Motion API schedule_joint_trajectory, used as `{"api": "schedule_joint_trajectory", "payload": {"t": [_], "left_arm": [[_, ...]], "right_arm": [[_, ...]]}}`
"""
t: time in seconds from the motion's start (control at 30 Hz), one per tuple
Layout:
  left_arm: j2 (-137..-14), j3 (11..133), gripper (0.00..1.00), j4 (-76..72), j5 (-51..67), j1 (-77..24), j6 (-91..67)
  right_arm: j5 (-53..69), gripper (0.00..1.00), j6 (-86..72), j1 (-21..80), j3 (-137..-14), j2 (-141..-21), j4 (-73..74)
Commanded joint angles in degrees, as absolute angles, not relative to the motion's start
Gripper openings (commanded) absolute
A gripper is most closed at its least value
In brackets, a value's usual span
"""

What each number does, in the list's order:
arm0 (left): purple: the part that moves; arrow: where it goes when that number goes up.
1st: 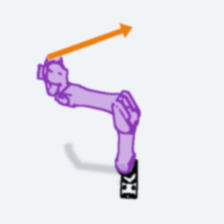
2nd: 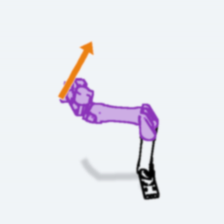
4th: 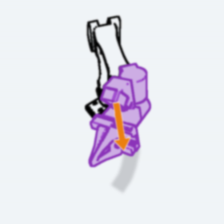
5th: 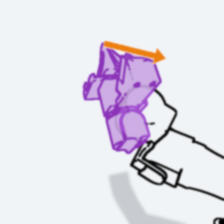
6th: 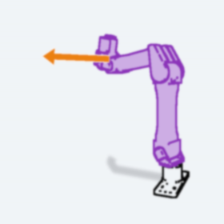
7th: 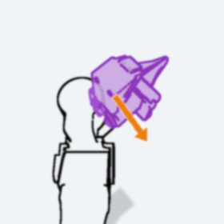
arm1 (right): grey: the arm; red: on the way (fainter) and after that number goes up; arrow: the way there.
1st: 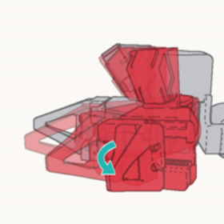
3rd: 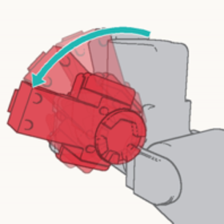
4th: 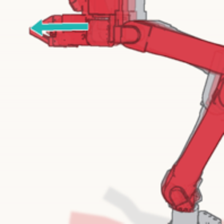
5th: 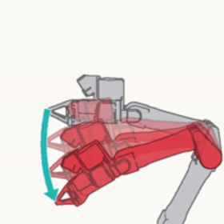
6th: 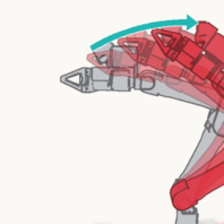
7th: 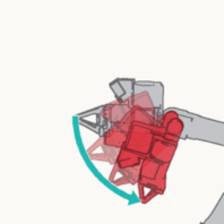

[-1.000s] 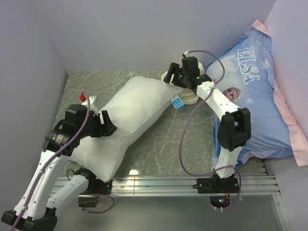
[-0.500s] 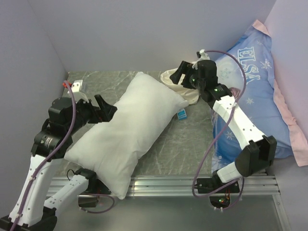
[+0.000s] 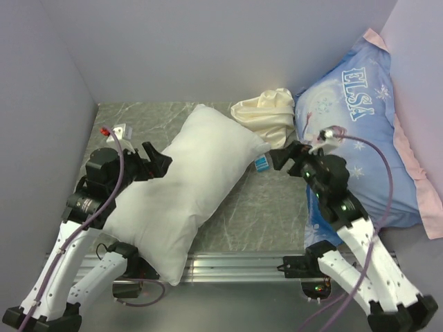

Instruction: Remove the pillowcase from the pillow

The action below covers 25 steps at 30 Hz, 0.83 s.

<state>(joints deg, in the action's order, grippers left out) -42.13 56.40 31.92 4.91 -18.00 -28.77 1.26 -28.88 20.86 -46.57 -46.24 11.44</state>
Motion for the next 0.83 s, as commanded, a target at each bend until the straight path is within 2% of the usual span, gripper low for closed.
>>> {"api": "schedule_joint_trajectory", "payload": {"t": [0.0, 0.1, 0.2, 0.8], "left_arm": [[-40.96, 54.68, 0.99, 28.48, 2.64, -18.1, -28.57], [-39.56, 53.53, 0.99, 27.86, 2.46, -18.11, -28.21], [-38.24, 52.74, 0.99, 27.42, 2.11, -18.11, -28.12], [-37.44, 52.91, 0.99, 27.95, 1.4, -18.11, -29.27]], "right_arm": [[-9.12, 1.0, -28.47, 21.01, -41.5, -36.85, 9.67], [-13.34, 1.0, -28.91, 21.01, -37.54, -29.55, 10.46], [-13.63, 1.0, -28.65, 21.0, -35.51, -27.86, 10.72], [-12.39, 1.0, -30.15, 21.01, -36.91, -31.11, 13.8]]}}
